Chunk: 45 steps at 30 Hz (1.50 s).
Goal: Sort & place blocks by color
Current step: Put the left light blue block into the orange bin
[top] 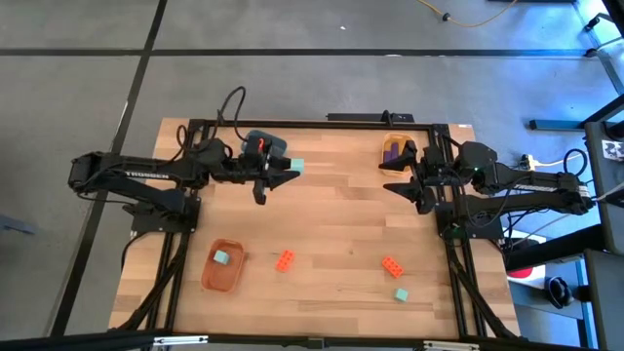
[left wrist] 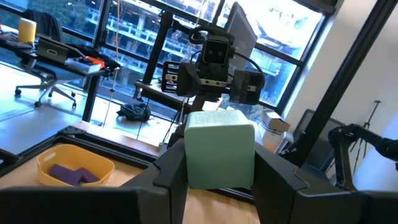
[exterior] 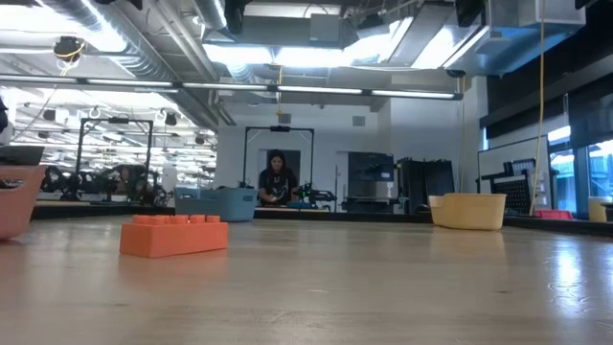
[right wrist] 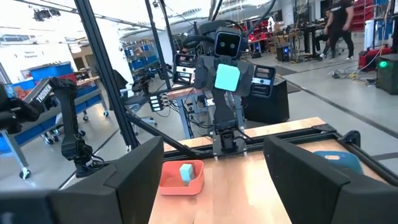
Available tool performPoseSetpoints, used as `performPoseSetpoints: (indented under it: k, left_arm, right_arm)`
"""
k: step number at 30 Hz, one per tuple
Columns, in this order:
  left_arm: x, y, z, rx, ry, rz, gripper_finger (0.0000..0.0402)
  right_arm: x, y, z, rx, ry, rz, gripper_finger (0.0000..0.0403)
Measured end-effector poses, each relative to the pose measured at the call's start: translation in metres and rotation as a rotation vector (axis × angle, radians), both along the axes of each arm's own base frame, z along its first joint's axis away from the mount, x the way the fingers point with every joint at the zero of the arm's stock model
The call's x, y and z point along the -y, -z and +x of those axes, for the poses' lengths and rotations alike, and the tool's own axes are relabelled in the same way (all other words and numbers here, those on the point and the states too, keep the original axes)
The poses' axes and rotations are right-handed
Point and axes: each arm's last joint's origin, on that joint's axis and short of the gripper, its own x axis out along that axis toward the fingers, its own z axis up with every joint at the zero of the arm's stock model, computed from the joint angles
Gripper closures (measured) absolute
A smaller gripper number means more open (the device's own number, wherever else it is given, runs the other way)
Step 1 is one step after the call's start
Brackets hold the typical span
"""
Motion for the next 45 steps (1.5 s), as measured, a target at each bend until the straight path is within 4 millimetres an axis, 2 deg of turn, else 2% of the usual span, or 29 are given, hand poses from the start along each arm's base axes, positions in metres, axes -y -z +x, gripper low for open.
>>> performPoseSetpoints:
  k: [36,45]
  left_arm:
    - [0.0019,0.0025,0.0004,-0.027,0.061,0.047,0.0269]
    - [0.0020,0.0025,0.0004,-0.027,0.051,0.107,0.0270]
  right_arm:
    - [0.0008,0.0000,0.0001,0.004,0.030,-0.055,0.0123]
    - [0.0008,0.0001,0.0001,0.003,0.030,-0.054,0.0123]
